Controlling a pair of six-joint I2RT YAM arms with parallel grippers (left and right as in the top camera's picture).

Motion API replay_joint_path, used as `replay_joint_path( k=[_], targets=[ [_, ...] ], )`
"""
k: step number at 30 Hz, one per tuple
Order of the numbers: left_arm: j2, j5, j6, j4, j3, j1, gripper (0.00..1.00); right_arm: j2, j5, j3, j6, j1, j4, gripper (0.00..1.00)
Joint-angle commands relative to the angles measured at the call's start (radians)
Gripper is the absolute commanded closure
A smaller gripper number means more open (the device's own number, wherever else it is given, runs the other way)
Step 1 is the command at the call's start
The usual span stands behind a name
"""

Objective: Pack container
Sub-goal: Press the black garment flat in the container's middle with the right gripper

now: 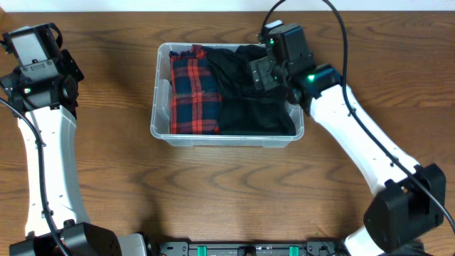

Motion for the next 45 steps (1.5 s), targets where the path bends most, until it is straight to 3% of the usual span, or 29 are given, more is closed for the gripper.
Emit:
replay_joint_path(
  k=[1,6,10,14,22,33,37,40,45],
  targets=[
    [0.004,-0.009,-0.013,-0.001,-0.005,0.004,0.02,-0.002,-0.005,0.004,-0.005,0.042,-0.042,0.16],
    [0.004,-0.009,-0.013,-0.001,-0.005,0.004,0.02,-0.001,-0.005,0.000,-0.004,0.087,-0.157,0.27],
    [0.004,-0.009,-0.013,-0.001,-0.005,0.004,0.02,-0.001,-0.005,-0.003,-0.004,0.112,-0.249,0.52],
    [0.004,-0.009,-0.013,-0.001,-0.005,0.004,0.02,0.000,-0.016,-0.029,-0.004,0.124,-0.293,0.67],
    [0.004,-0.009,-0.013,-0.001,-0.005,0.004,0.02,0.004,-0.114,-0.126,-0.003,0.124,-0.280,0.67],
    [0.004,-0.009,-0.013,-0.001,-0.005,0.004,0.02,0.005,-0.116,-0.295,-0.003,0.124,-0.074,0.61],
    [0.004,-0.009,-0.013,-0.001,-0.005,0.004,0.02,0.004,-0.116,-0.309,-0.004,0.124,-0.051,0.50],
    [0.004,-0.009,-0.013,-0.001,-0.005,0.004,0.02,0.002,-0.116,-0.290,-0.004,0.123,-0.060,0.33],
    [0.004,-0.009,-0.013,-0.001,-0.005,0.004,0.02,-0.015,-0.116,-0.191,-0.004,0.123,-0.146,0.21]
  ],
)
